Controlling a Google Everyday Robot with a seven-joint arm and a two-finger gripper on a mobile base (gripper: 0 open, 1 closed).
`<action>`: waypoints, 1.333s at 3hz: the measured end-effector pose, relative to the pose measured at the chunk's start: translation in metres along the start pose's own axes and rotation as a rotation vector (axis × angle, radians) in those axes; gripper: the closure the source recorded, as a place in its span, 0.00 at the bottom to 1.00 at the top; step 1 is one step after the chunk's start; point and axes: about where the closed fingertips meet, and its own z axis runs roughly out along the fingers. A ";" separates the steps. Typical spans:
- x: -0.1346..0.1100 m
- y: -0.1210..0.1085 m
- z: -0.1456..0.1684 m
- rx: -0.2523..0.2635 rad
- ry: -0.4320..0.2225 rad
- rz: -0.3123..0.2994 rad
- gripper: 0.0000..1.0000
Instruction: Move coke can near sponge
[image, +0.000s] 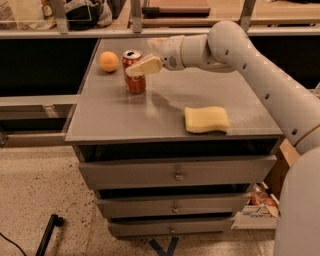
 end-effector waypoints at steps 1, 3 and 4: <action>-0.002 0.003 0.000 -0.017 0.006 -0.017 0.41; -0.006 0.006 -0.007 -0.052 0.015 -0.028 0.88; -0.011 0.005 -0.018 -0.067 -0.024 -0.020 1.00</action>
Offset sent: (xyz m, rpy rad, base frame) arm -0.0079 -0.0049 0.0074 -0.0551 -0.0119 0.0494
